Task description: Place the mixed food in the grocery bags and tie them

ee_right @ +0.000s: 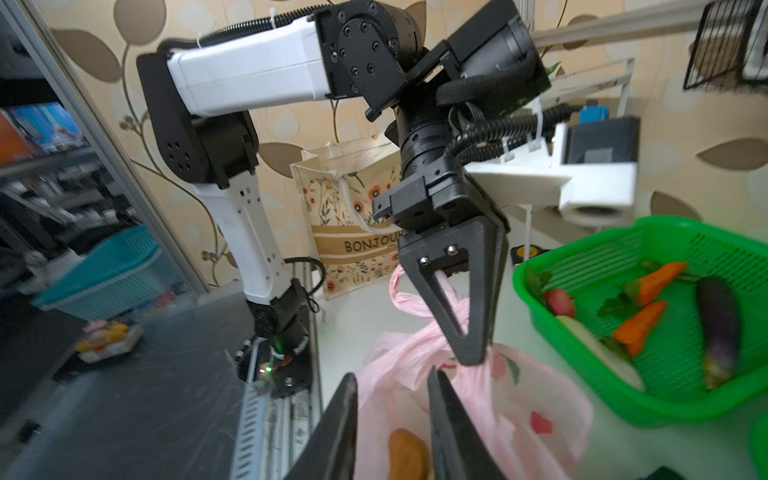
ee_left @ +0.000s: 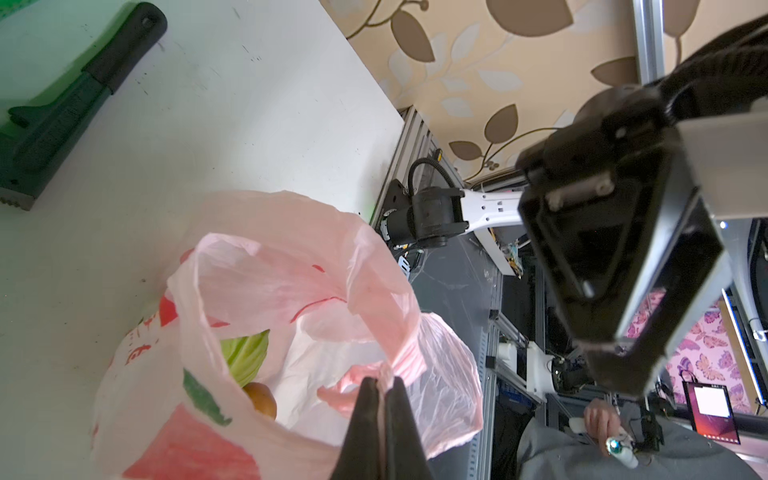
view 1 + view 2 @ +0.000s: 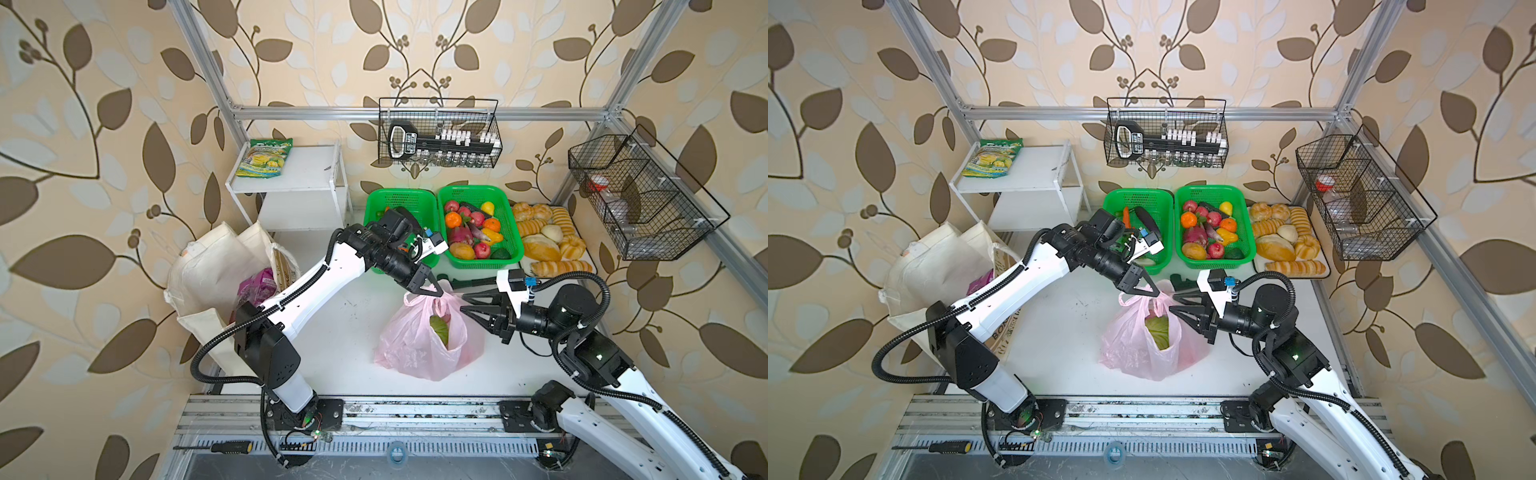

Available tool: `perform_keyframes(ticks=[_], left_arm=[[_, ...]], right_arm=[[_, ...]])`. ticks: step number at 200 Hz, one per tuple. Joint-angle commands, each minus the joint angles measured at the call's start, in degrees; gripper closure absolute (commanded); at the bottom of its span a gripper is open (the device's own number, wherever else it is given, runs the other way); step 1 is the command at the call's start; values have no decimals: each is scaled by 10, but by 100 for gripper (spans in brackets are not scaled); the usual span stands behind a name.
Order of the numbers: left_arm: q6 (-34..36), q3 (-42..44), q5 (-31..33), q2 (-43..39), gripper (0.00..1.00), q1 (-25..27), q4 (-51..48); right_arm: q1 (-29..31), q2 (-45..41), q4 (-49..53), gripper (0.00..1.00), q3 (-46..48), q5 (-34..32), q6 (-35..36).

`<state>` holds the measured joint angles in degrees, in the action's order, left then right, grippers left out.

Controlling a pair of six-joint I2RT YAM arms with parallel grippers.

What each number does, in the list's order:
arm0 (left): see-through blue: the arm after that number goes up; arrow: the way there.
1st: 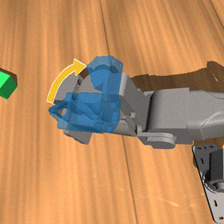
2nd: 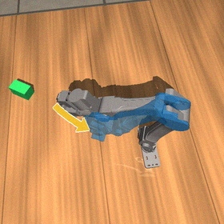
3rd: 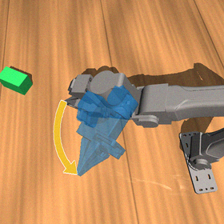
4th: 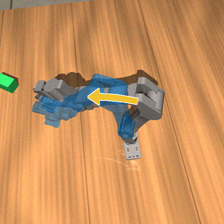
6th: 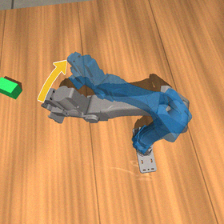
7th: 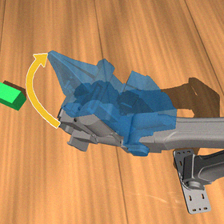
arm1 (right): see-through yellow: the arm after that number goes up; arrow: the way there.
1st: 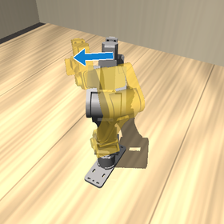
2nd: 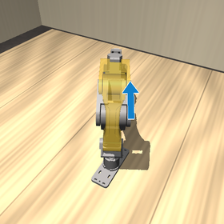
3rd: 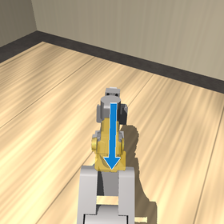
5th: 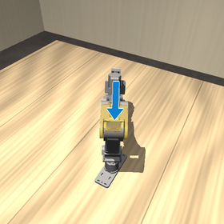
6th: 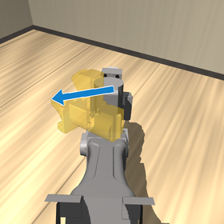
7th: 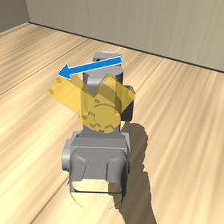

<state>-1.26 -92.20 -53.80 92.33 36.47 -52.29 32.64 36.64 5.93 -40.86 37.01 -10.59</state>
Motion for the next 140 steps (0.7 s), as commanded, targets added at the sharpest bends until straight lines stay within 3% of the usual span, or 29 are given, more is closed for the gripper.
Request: perform_keyframes(ticks=[1, 34, 71, 140], left_arm=[[-76, 17, -10, -46, 100, -6, 74], [-125, 50, -17, -64, 100, -7, 128], [-154, 79, -32, -78, 100, -7, 162], [-188, 107, -51, -89, 100, -7, 211]], right_arm=[[52, 24, 36, 74, -1, -44, -102], [127, 54, 76, 76, 2, -173, -133], [135, 55, 90, 74, 20, -314, -169], [136, 66, 3, 71, 48, -280, -154]])
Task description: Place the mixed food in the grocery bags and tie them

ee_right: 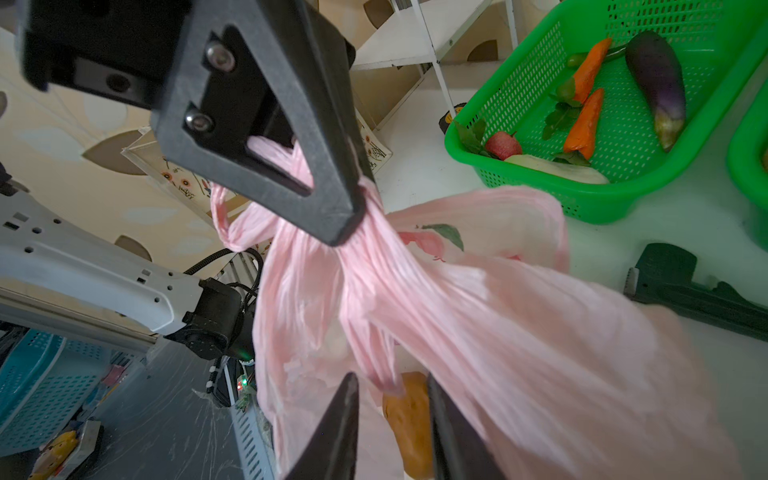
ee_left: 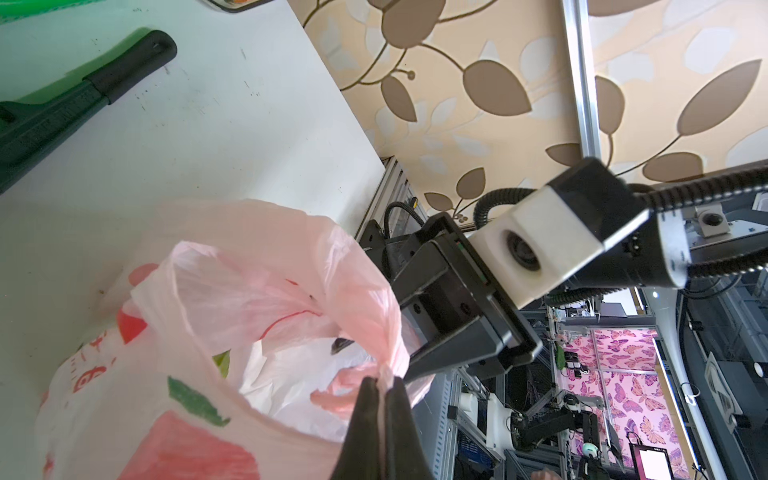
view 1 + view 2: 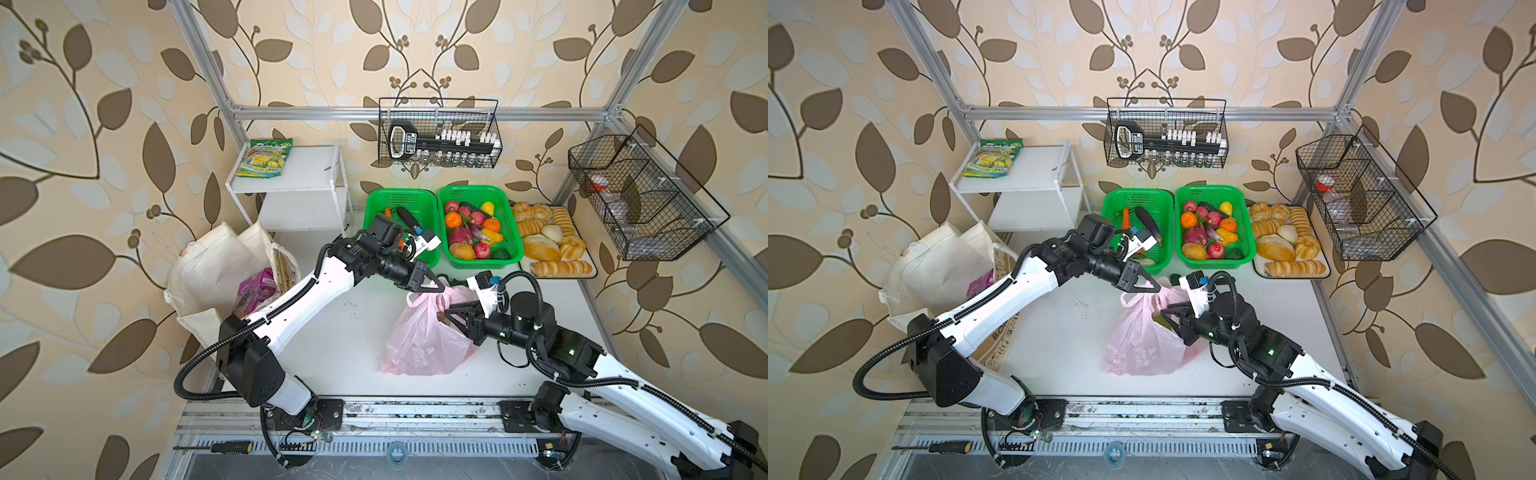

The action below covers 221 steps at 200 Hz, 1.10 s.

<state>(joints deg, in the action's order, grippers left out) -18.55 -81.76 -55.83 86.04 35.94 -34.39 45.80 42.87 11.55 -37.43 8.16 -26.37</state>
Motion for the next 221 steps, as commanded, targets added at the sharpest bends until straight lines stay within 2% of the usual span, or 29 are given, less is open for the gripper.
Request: perform_keyframes(ticks=[1, 49, 67, 83, 91, 111, 139, 166, 194, 221], left_arm=[[-15, 3, -31, -26, 100, -2, 33], [-20, 10, -30, -31, 100, -2, 36], [-20, 10, -28, -31, 100, -1, 36], [-18, 10, -23, -32, 100, -2, 35], [-17, 10, -20, -32, 100, -2, 35], [-21, 11, -26, -32, 100, -2, 44], [-24, 11, -33, -32, 100, -2, 51], [-21, 13, -32, -32, 100, -2, 49], [-4, 13, -2, -32, 100, -2, 25], [20, 9, 12, -32, 100, -2, 0]], right_arm=[[4, 4, -54, 71, 12, 9, 6], [4, 9, -123, 73, 19, 23, 36], [6, 12, -133, 85, 20, 34, 46], [6, 13, -120, 91, 18, 32, 47], [6, 12, -114, 90, 19, 32, 49], [6, 12, -107, 80, 25, 43, 51], [9, 27, -111, 79, 25, 51, 51], [12, 35, -120, 86, 23, 42, 61], [12, 24, -117, 100, 22, 23, 63], [12, 10, -91, 100, 21, 6, 59]])
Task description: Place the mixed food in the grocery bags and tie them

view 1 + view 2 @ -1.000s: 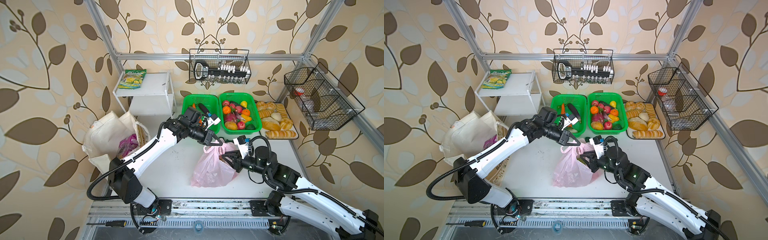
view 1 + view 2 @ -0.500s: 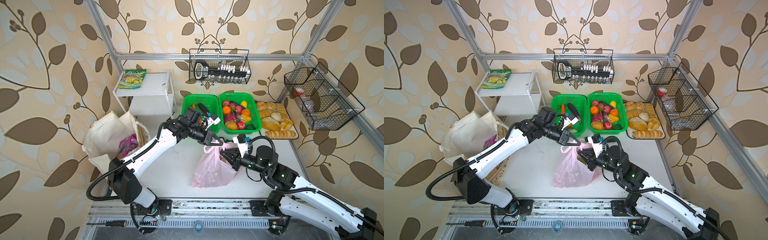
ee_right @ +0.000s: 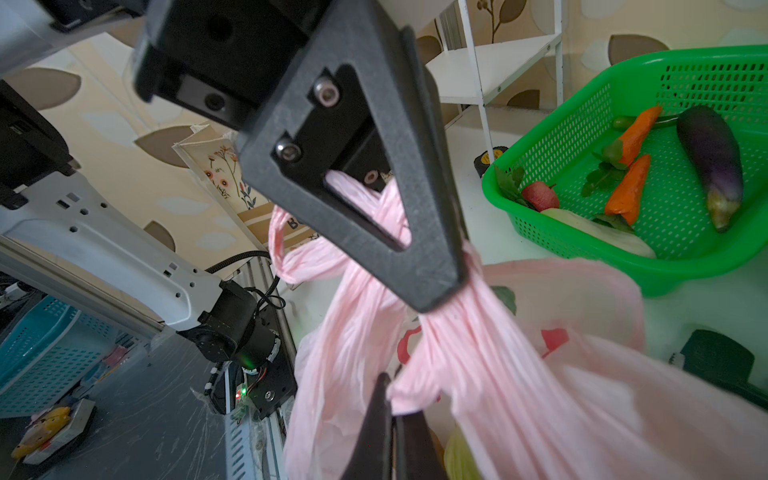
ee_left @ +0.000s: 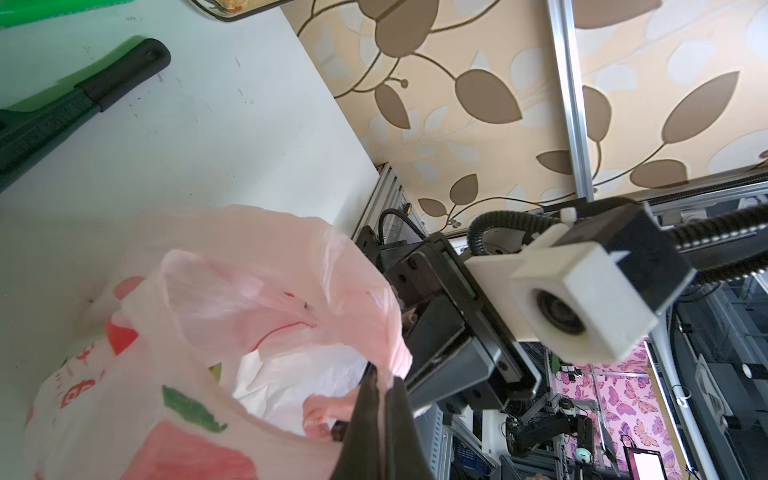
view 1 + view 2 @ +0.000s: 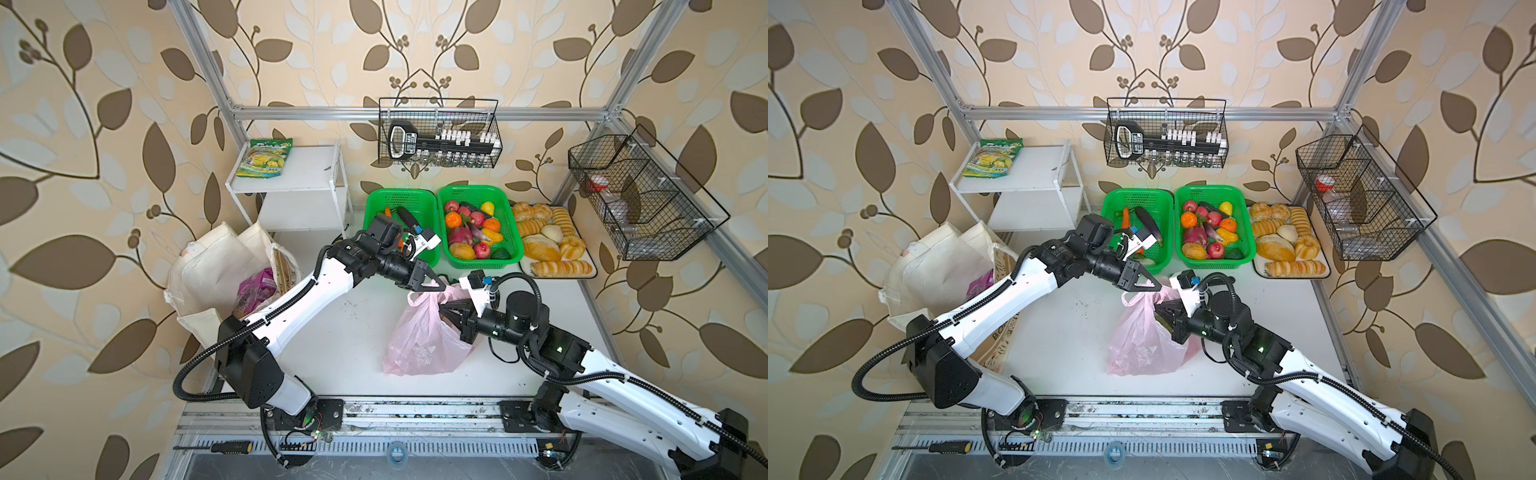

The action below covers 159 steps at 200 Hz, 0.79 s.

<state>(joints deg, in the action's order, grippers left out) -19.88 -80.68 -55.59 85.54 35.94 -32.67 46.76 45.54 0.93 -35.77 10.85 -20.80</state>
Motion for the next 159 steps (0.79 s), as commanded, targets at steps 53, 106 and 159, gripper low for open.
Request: perform_keyframes(ticks=[53, 106, 159], left_arm=[[32, 1, 11, -46, 100, -2, -10], [23, 6, -11, -48, 100, -1, 0], [4, 19, -19, -52, 100, -2, 24]], right_arm=[[3, -27, 49, 100, 5, 10, -4], [3, -23, -9, 75, 16, -12, -18], [3, -9, -60, 70, 28, 1, -4]])
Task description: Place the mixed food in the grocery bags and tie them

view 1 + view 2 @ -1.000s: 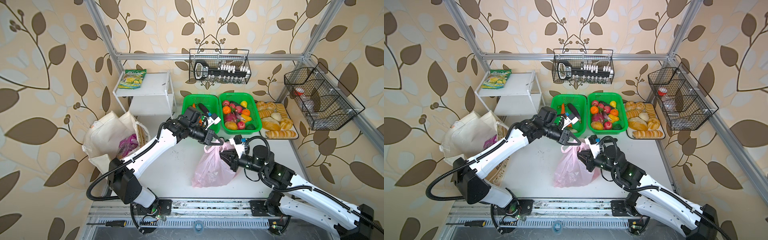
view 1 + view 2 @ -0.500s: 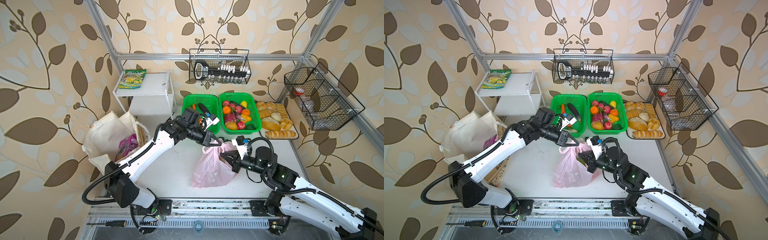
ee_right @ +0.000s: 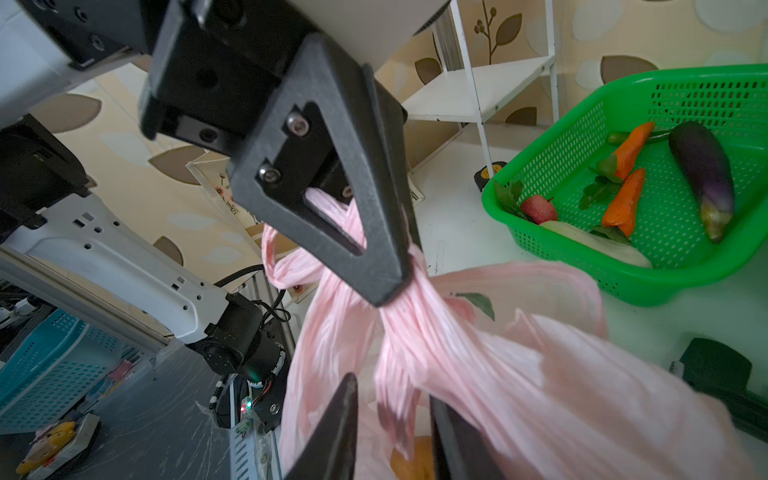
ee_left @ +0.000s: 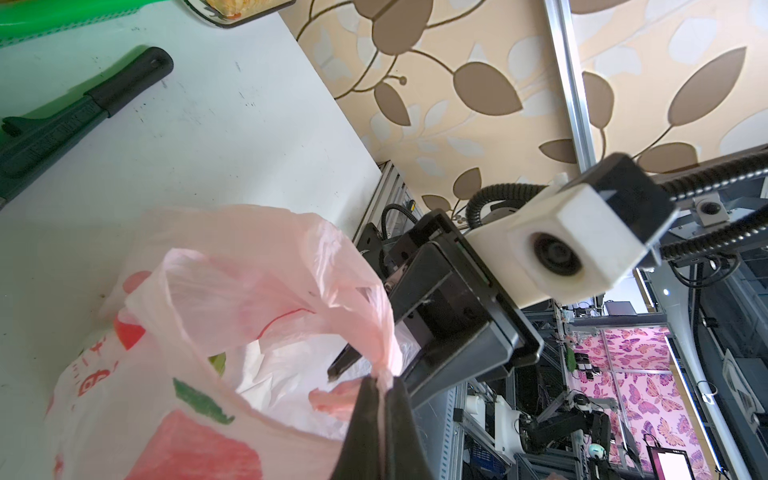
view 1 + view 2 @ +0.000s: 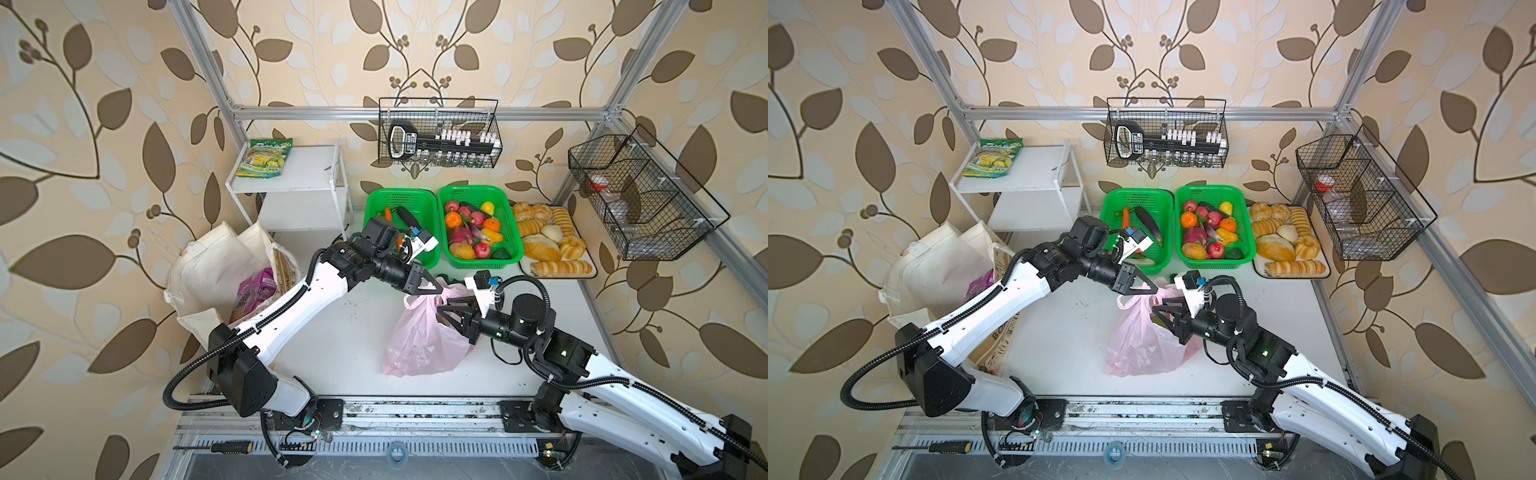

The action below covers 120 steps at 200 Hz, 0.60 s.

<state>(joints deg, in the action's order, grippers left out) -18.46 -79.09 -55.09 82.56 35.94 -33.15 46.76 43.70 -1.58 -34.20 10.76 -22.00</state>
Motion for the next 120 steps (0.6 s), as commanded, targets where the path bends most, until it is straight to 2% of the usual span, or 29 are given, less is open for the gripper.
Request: perform_keyframes(ticks=[1, 65, 102, 120], left_arm=[[-11, 3, -24, -22, 100, -2, 29], [-22, 2, -33, -20, 100, -2, 44], [-17, 1, -23, -20, 100, -2, 38], [3, -6, -4, -20, 98, -2, 11]], right_arm=[[3, 9, -36, 70, 13, 1, 7], [3, 12, -47, 77, 32, -3, 9], [3, 3, -29, 99, 33, 5, 17], [3, 0, -25, 100, 31, 6, 12]])
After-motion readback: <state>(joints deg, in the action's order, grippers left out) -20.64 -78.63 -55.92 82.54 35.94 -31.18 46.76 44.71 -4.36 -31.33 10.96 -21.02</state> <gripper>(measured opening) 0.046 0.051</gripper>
